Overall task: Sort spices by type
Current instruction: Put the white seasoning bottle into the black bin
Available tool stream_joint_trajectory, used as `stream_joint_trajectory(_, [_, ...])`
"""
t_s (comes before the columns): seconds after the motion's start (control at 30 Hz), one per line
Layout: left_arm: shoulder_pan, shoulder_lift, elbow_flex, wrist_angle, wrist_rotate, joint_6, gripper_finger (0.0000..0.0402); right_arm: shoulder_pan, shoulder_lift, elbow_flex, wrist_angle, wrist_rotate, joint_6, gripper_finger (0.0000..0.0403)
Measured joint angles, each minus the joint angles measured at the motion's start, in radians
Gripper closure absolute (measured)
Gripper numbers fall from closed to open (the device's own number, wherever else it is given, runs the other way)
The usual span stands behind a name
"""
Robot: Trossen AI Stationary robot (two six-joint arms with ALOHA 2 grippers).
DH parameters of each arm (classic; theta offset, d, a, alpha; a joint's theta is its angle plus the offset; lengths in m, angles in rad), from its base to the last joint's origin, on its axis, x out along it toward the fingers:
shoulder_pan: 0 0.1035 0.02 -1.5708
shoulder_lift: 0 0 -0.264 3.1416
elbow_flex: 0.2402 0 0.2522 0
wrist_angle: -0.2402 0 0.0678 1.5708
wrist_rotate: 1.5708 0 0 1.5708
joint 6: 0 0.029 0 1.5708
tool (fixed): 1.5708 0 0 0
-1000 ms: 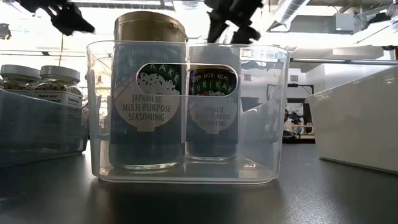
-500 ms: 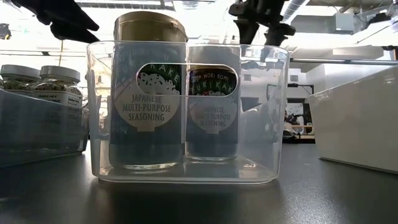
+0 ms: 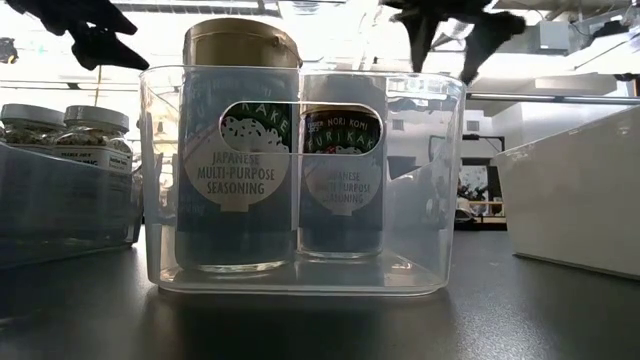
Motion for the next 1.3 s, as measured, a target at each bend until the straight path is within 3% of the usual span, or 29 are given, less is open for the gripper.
stream_joint_trajectory(0.17, [0.042, 0.014, 0.0, 0.0, 0.032, -0.066, 0.0079, 0.049, 0.001, 0.0, -0.089, 0.0, 0.139, 0.0024])
stream_joint_trajectory(0.37, [0.109, 0.049, 0.0, 0.004, 0.152, -0.159, 0.0079, 0.085, -0.001, -0.008, -0.175, 0.001, 0.214, 0.0024])
stream_joint_trajectory(0.67, [0.229, 0.217, 0.074, 0.067, 0.138, -0.168, 0.0079, 0.15, -0.104, -0.18, -0.126, 0.003, 0.281, 0.0024])
stream_joint_trajectory(0.87, [0.356, 0.404, 0.185, 0.093, 0.314, 0.045, 0.0079, 0.192, -0.192, -0.279, -0.075, 0.003, 0.285, 0.0024])
stream_joint_trajectory(1.3, [0.664, 0.811, 0.502, 0.087, 0.521, 0.618, 0.0079, 0.177, -0.28, -0.326, -0.077, 0.059, 0.124, 0.0024])
